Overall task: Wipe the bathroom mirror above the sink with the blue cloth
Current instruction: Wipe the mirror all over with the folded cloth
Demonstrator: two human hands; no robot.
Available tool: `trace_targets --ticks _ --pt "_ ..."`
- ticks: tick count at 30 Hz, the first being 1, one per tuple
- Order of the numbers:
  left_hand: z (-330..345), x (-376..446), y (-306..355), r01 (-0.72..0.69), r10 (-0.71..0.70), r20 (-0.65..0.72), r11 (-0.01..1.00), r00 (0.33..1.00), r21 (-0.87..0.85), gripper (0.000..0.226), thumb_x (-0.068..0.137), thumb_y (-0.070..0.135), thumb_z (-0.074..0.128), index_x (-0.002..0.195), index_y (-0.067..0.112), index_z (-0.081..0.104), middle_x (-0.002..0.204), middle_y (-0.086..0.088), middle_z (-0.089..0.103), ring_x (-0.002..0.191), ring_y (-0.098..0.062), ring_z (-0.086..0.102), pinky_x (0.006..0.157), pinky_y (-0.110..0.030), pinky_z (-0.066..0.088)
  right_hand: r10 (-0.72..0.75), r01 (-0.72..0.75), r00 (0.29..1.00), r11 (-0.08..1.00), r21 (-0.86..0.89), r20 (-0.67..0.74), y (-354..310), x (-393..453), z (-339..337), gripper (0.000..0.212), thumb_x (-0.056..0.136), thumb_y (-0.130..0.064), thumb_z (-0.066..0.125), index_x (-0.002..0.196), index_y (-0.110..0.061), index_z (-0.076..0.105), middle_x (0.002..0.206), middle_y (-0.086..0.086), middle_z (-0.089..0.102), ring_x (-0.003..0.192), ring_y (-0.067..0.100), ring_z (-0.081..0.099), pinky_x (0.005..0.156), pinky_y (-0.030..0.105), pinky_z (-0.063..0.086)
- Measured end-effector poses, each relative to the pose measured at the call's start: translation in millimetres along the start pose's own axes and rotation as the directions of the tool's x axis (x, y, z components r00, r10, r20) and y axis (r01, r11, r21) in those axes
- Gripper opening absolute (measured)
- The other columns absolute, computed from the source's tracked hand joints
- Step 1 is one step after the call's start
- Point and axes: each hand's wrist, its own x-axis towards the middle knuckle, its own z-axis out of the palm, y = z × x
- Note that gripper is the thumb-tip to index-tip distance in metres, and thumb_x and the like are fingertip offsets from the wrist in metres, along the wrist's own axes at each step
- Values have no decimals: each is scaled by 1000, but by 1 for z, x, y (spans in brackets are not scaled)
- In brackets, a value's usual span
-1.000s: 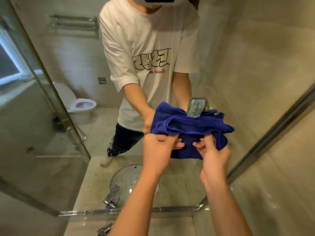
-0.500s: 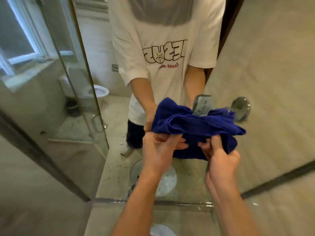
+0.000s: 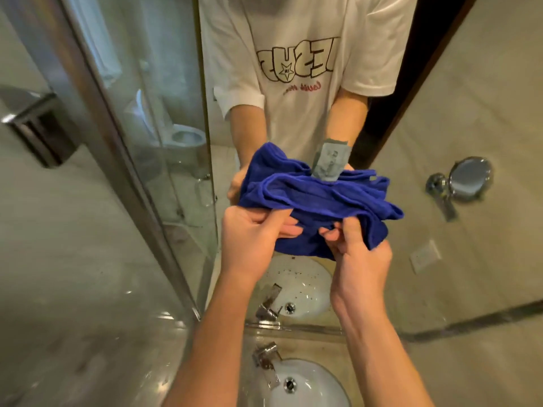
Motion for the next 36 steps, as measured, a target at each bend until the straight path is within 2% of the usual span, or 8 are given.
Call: trace_targets --ticks 4,8,11,17,21,23,29,36 --pt "-44 9 -1 -17 16 -67 1000 998 -11 29 89 2 63 61 7 70 55 -6 70 51 -22 70 54 -22 55 36 -35 999 999 -28 39 20 -23 36 13 93 -7 59 80 -10 59 57 0 64 63 17 65 79 37 56" --pt "-95 19 -1 -52 53 -169 999 984 9 30 93 5 60 64 6 69 54 -4 70 52 -20 70 53 -20 54 52 -48 993 998 -45 109 40 -48 77 18 90 -4 61 75 -13 63 58 0 66 62 16 64 74 35 53" --pt "-116 23 -4 -69 70 -220 998 973 12 28 92 8 61 65 6 69 55 -4 70 53 -19 70 54 -19 53 47 -42 997 996 -77 64 56 -66 99 24 90 -10 64 69 -21 62 58 -2 67 61 13 61 69 34 51" --pt "-112 21 -15 -131 134 -290 991 948 29 29 94 16 61 67 10 68 56 1 70 55 -16 69 57 -20 53 29 -17 996 990 -139 84 60 -68 101 30 89 -18 65 64 -34 67 62 0 69 63 13 63 73 38 52" --pt "-114 19 -27 -117 123 -284 992 951 36 30 98 14 54 71 10 66 58 5 70 56 -11 69 59 -17 53 17 5 994 979 -204 110 65 -66 92 9 90 -20 66 81 -19 69 66 4 72 65 11 67 74 33 53" --pt "-113 14 -40 -63 65 -284 998 957 17 29 100 13 51 74 10 64 59 6 71 58 -7 68 62 -16 52 66 -40 992 974 -224 108 74 -66 85 10 89 -18 66 86 -9 68 69 8 73 62 8 66 69 29 51" --pt "-96 6 -56 -1 6 -365 1000 931 14 27 101 17 46 76 21 53 71 0 61 69 -8 57 81 -31 45 146 -123 982 976 -182 122 80 -60 72 11 87 -15 69 87 -4 69 71 6 71 63 9 66 72 35 54" --pt "-69 -3 -55 45 -44 -345 999 938 -6 24 103 19 45 80 23 52 77 0 57 71 -7 54 77 -23 44 178 -149 970 973 -174 164 66 -44 45 8 87 -12 70 80 -12 66 74 10 71 61 6 65 62 20 51"
